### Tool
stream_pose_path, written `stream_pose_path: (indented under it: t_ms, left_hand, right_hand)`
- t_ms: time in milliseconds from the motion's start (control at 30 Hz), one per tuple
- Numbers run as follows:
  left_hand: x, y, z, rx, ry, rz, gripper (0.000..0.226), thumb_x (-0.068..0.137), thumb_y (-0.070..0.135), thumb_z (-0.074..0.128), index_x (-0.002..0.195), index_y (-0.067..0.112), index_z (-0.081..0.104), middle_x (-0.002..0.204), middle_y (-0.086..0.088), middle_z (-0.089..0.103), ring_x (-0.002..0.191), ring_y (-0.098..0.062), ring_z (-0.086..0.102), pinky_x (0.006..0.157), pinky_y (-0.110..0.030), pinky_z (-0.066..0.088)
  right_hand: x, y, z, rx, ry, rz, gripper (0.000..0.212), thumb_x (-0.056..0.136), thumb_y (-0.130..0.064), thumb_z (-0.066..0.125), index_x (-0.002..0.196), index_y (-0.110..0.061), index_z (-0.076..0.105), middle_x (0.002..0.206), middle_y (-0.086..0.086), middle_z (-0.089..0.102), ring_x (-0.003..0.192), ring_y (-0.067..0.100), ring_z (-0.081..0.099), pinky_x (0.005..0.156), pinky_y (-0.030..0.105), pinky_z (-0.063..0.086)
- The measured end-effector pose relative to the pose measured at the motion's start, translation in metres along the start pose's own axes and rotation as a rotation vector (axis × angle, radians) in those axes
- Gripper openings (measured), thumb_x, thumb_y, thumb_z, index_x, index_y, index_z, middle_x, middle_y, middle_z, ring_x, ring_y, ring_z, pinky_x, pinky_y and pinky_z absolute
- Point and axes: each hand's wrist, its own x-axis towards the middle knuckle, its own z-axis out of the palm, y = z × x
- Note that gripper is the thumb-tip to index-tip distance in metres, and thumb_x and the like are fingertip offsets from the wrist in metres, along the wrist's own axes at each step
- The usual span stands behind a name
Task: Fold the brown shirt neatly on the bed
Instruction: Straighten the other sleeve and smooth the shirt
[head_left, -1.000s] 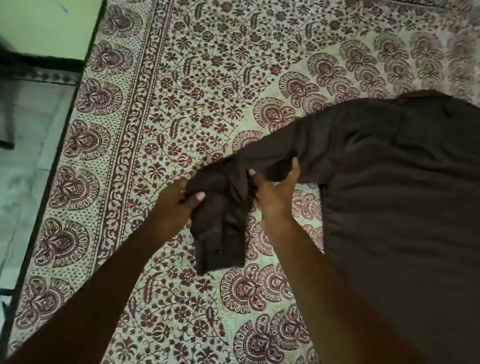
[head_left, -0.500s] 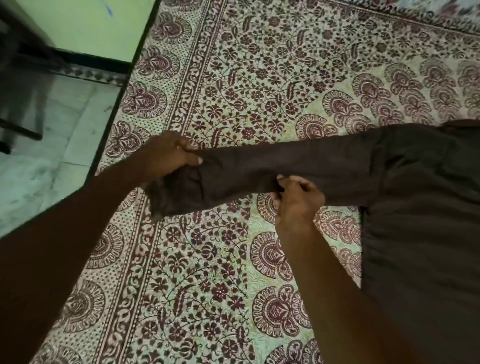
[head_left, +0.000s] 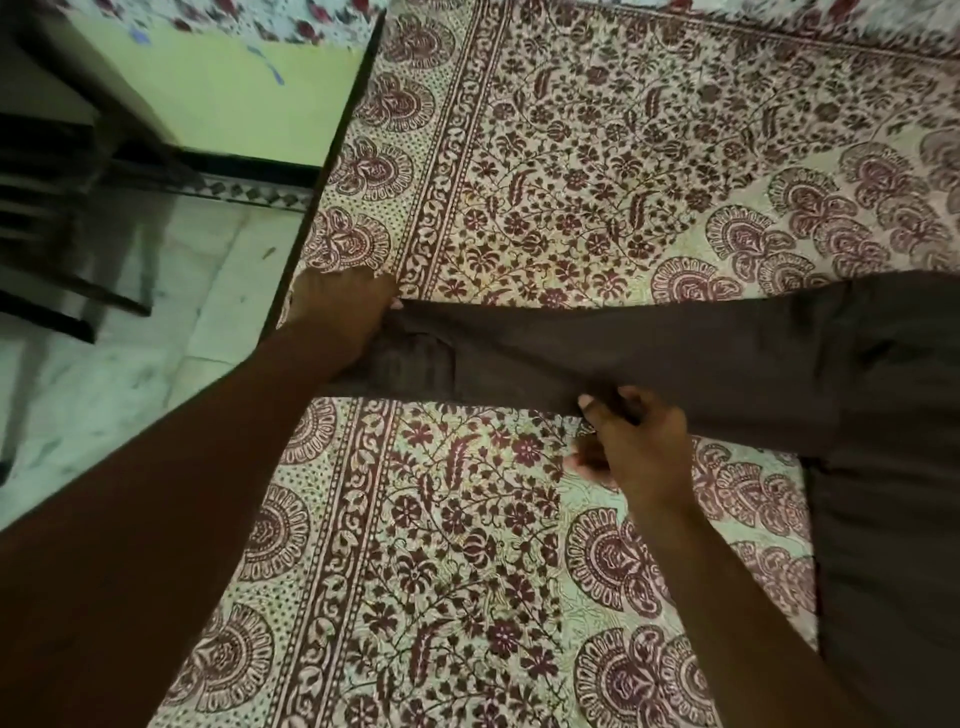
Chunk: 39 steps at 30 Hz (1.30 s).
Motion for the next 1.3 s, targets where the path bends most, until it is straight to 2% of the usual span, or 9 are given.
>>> stream_pose_path:
  t_ms: [67, 167, 333, 467, 600, 700, 833, 1067, 1300]
  left_hand:
    - [0.001, -0.001, 0.010, 0.026, -0.046, -0.009, 0.029, 0.104, 0.032, 0.049, 0.129, 0.018, 0.047, 0.127, -0.012, 0.062, 0.118, -0.038, 0.063, 0.098, -0.049, 0.045]
    - [-0.004, 0.001, 0.023, 0.032, -0.001, -0.032, 0.032, 0.101, 0.032, 0.053, 0.129, 0.019, 0.043, 0.123, -0.011, 0.065, 0.110, -0.038, 0.067, 0.101, -0.052, 0.042]
    - [-0.021, 0.016, 0.032, -0.010, 0.132, -0.126, 0.050, 0.084, 0.011, 0.070, 0.129, 0.006, 0.051, 0.126, -0.023, 0.057, 0.118, -0.045, 0.055, 0.102, -0.063, 0.040]
    - [-0.049, 0.059, 0.046, -0.411, 0.235, -0.007, 0.045, 0.094, 0.015, 0.061, 0.137, 0.012, 0.049, 0.139, -0.018, 0.052, 0.125, -0.040, 0.052, 0.104, -0.060, 0.043]
    - [-0.074, 0.076, 0.080, -0.477, 0.117, 0.007, 0.066, 0.098, 0.050, 0.039, 0.160, 0.035, 0.023, 0.172, 0.004, 0.012, 0.158, -0.026, 0.015, 0.122, -0.057, 0.022]
    - [-0.078, 0.074, 0.087, -0.536, 0.126, -0.099, 0.073, 0.092, 0.050, 0.037, 0.161, 0.041, 0.017, 0.173, 0.005, 0.001, 0.160, -0.026, 0.001, 0.126, -0.056, 0.011]
    - [-0.076, 0.092, 0.077, -0.563, 0.146, -0.227, 0.076, 0.089, 0.047, 0.036, 0.162, 0.033, 0.019, 0.173, -0.003, 0.003, 0.159, -0.031, -0.002, 0.128, -0.056, 0.000]
    - [-0.069, 0.147, 0.066, -0.510, 0.206, -0.009, 0.056, 0.108, 0.049, 0.022, 0.162, 0.041, 0.010, 0.173, 0.007, 0.005, 0.160, -0.022, 0.006, 0.128, -0.054, 0.007]
    - [-0.056, 0.218, 0.047, -0.657, 0.424, -0.020, 0.045, 0.106, 0.024, 0.041, 0.148, 0.008, 0.050, 0.164, -0.012, 0.036, 0.151, -0.030, 0.034, 0.125, -0.053, 0.023]
  right_hand:
    - [-0.001, -0.005, -0.011, -0.368, 0.095, -0.228, 0.030, 0.095, -0.029, 0.073, 0.112, -0.005, 0.070, 0.065, 0.007, 0.070, 0.064, 0.028, 0.073, 0.059, 0.031, 0.057]
    - [0.011, -0.005, -0.021, -0.897, 0.280, -0.621, 0.040, 0.094, -0.039, 0.069, 0.124, -0.012, 0.068, 0.109, 0.011, 0.068, 0.109, 0.035, 0.064, 0.089, 0.037, 0.053]
    - [0.053, 0.017, -0.004, -1.272, 0.190, -0.553, 0.076, 0.099, -0.067, 0.041, 0.161, -0.028, 0.025, 0.166, 0.026, 0.015, 0.152, 0.047, 0.015, 0.116, 0.069, 0.022]
    - [0.057, 0.026, 0.038, -1.351, -0.007, -0.739, 0.077, 0.100, -0.070, 0.026, 0.164, -0.034, 0.006, 0.172, 0.017, -0.006, 0.157, 0.047, -0.005, 0.117, 0.073, 0.006]
    - [0.055, 0.022, 0.055, -1.337, -0.169, -0.900, 0.074, 0.100, -0.072, 0.029, 0.163, -0.040, 0.010, 0.174, 0.006, -0.007, 0.158, 0.040, -0.011, 0.121, 0.072, 0.006]
    - [0.059, 0.022, 0.024, -1.247, 0.030, -0.938, 0.072, 0.100, -0.073, 0.029, 0.163, -0.040, 0.016, 0.174, 0.006, 0.002, 0.160, 0.033, -0.002, 0.121, 0.067, 0.010]
    - [0.070, 0.033, -0.007, -1.128, 0.305, -0.517, 0.082, 0.095, -0.081, 0.027, 0.164, -0.040, 0.010, 0.173, 0.014, -0.010, 0.157, 0.046, -0.012, 0.120, 0.074, 0.008]
    - [0.073, 0.015, -0.008, -1.257, -0.241, -0.890, 0.056, 0.108, -0.054, 0.027, 0.162, -0.043, 0.017, 0.174, -0.001, -0.008, 0.158, 0.038, -0.015, 0.124, 0.068, 0.001]
    - [0.093, 0.034, -0.123, -1.039, 0.431, -0.557, 0.070, 0.101, -0.058, 0.043, 0.161, -0.023, 0.032, 0.173, 0.016, 0.003, 0.158, 0.044, -0.002, 0.122, 0.064, 0.015]
